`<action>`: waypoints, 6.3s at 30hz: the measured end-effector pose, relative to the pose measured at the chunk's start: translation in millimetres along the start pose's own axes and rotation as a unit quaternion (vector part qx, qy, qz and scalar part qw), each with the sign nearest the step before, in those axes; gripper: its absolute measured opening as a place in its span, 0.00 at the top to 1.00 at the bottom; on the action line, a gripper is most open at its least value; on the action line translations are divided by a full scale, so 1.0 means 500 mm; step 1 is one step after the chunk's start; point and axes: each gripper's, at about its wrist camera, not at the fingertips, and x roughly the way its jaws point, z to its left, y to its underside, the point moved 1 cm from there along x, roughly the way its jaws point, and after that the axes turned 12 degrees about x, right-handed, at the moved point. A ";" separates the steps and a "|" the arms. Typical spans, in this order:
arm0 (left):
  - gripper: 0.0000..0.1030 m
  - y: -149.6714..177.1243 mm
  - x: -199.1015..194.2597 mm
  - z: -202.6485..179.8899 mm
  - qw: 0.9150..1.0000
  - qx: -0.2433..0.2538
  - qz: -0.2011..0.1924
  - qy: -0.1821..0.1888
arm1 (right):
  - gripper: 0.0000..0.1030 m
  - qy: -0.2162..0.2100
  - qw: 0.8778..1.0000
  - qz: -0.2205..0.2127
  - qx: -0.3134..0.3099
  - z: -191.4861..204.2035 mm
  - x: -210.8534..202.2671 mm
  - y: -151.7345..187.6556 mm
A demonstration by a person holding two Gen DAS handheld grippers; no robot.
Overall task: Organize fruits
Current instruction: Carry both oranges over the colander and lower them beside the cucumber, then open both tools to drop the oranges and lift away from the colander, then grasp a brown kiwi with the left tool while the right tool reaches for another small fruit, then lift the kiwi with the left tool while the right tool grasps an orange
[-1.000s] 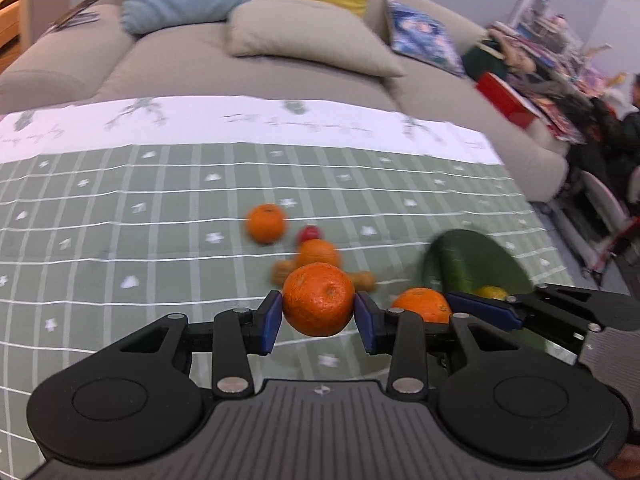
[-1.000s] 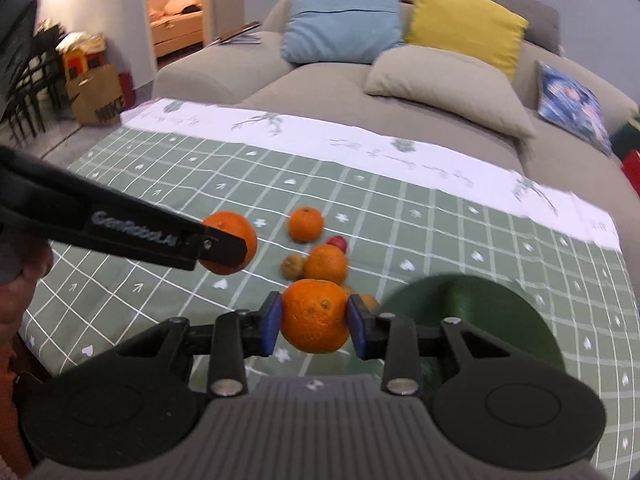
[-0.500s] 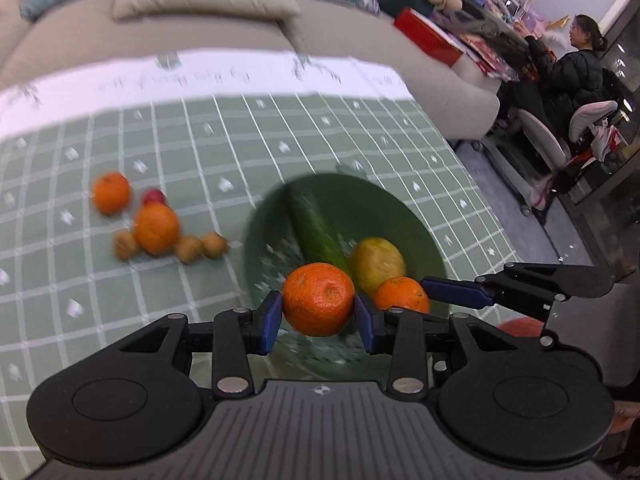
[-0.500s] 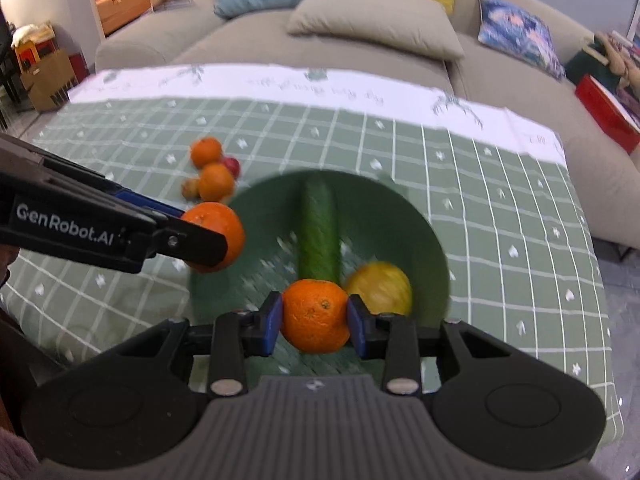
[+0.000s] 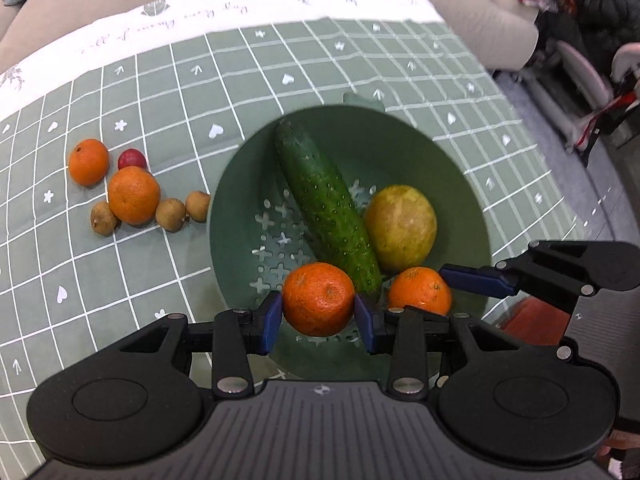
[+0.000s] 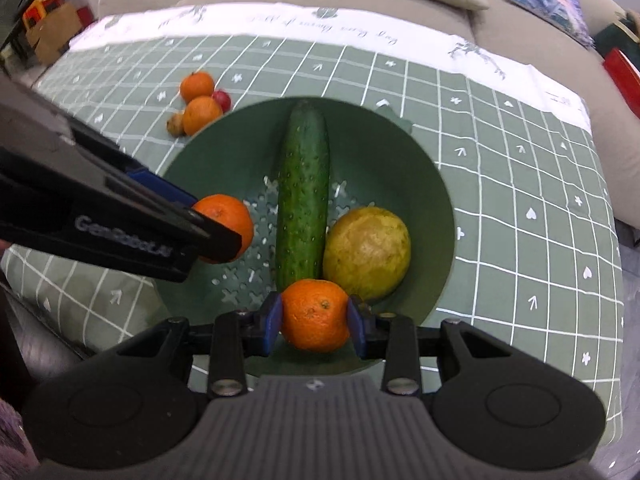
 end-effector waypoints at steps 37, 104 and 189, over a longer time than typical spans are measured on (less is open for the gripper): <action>0.52 0.003 -0.043 -0.008 0.999 0.032 -0.031 -0.012 | 0.46 0.020 0.999 -0.011 -0.025 0.031 -0.009 -0.026; 0.60 0.096 -0.051 0.307 0.986 -0.056 -0.136 -0.077 | 0.74 -0.100 0.993 -0.033 -0.061 0.193 0.102 -0.242; 0.76 0.319 -0.132 0.208 0.988 -0.089 -0.111 -0.060 | 0.61 -0.189 0.977 0.098 -0.021 0.301 0.086 0.086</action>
